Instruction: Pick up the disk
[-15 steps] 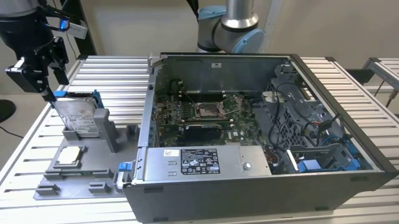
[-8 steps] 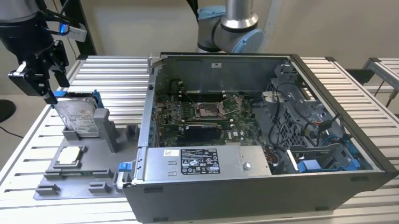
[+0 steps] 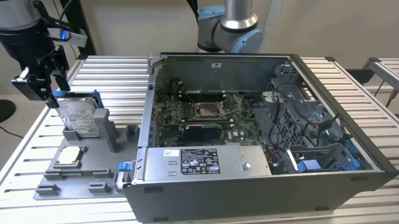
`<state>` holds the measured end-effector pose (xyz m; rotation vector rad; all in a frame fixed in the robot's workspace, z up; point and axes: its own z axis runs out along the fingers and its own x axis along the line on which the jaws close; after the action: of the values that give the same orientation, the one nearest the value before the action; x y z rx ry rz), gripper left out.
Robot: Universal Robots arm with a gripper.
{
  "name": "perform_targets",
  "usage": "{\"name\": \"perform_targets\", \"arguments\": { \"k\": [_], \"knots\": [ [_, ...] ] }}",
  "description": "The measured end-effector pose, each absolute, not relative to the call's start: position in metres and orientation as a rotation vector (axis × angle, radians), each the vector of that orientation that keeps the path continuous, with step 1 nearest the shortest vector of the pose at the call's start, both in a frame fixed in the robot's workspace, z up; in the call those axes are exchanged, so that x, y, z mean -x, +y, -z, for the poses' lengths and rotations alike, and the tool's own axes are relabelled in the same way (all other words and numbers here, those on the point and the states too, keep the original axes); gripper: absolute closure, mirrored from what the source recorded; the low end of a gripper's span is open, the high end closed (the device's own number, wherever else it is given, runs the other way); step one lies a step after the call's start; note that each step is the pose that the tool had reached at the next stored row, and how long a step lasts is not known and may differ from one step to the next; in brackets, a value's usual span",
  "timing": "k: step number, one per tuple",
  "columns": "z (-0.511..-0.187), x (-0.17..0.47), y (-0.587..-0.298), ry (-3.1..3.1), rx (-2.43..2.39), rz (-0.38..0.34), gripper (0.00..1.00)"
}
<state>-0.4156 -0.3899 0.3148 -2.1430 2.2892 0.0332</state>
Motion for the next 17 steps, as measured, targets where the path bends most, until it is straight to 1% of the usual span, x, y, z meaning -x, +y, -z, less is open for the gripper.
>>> {"name": "perform_targets", "arguments": {
  "k": [17],
  "knots": [
    [-0.288,0.416,-0.39,2.254,2.15,-0.06,0.0]
  ]
}}
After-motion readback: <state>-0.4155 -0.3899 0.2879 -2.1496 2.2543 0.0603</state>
